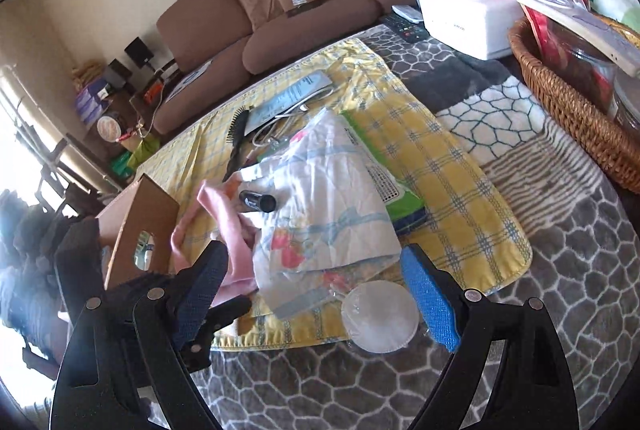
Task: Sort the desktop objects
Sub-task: 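Grasp the pink towel with the left gripper while the right gripper grasps its other end, then lift and carry the pink towel over the box with both grippers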
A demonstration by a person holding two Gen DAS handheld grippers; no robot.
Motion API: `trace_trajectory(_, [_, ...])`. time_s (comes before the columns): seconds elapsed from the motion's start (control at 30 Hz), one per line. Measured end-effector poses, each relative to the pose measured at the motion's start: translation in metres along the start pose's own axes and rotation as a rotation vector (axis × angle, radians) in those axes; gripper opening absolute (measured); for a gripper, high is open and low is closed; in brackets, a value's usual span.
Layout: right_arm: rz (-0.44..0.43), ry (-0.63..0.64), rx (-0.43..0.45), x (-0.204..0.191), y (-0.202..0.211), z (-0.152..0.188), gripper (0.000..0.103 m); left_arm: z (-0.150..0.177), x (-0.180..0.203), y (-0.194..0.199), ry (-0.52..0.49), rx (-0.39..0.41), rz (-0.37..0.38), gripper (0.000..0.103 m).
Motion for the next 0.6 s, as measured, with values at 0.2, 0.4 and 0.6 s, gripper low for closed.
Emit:
trace_trajectory(0.2, [-0.157,-0.007,-0.061,-0.026,-0.005,0.009,0.09,-0.006,-0.004,0.028,0.053,0.041,0.089,0.005])
trace_trajectory(0.4, [-0.524,-0.263,-0.211,-0.056,-0.023,0.029,0.077,-0.02,-0.003,0.104,0.085,0.163,0.219,0.005])
trace_trajectory(0.6, [-0.711,-0.392,-0.275,-0.083,-0.032,0.042,0.058,-0.026,-0.007,0.157,0.057,0.207,0.239,0.005])
Point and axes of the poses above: each gripper's, at about its wrist camera, not at the fingertips, and y roughly against the way its jaws point, x to its right, z to its underside, the point moved 8 cm from there along -y, roughly the way its jaws point, and after that the axes turned 11 degrees about -y, right-handed, at the moved point
